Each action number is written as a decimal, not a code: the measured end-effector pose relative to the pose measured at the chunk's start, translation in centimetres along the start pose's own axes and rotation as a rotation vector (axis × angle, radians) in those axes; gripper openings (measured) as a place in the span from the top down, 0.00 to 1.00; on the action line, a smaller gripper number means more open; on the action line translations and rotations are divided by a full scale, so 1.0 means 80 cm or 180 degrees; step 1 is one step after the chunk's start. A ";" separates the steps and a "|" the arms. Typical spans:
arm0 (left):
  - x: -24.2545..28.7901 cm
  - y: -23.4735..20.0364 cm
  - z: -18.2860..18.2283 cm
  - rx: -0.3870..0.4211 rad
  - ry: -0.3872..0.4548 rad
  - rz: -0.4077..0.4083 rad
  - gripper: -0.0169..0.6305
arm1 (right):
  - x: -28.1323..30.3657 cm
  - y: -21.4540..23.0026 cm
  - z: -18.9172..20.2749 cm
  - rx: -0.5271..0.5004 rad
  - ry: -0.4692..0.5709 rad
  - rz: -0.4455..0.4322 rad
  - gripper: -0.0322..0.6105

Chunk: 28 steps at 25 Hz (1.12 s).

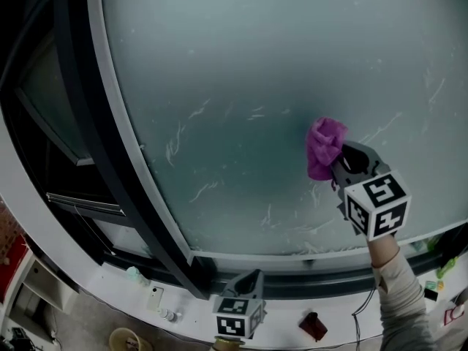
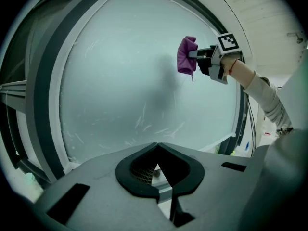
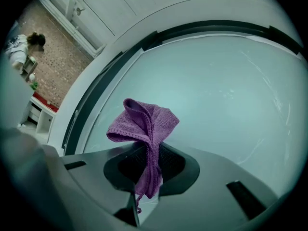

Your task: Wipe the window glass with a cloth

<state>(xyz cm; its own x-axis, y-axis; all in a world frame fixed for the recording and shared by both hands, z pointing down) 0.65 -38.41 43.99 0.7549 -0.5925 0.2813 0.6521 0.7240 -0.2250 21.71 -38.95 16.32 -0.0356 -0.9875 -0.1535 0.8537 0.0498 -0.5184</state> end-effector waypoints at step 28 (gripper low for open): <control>-0.073 -0.093 0.009 -0.0204 0.0148 -0.0721 0.97 | 0.149 -0.234 0.002 0.0269 0.0118 -0.1058 0.87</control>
<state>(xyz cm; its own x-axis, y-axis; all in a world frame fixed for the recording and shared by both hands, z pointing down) -8.63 -40.08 44.69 0.5903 -0.7539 0.2883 0.8071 0.5478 -0.2202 5.40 -51.69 24.32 -0.3366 -0.9415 -0.0190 0.8322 -0.2880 -0.4739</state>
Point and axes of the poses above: the fingertips, and each gripper's own axes: x forward along the fingers, y to its right, z out of its underside, the point moved 4 cm from there along -x, backward along the fingers, and after that the axes turned 8 degrees about -x, right-handed, at the moved point
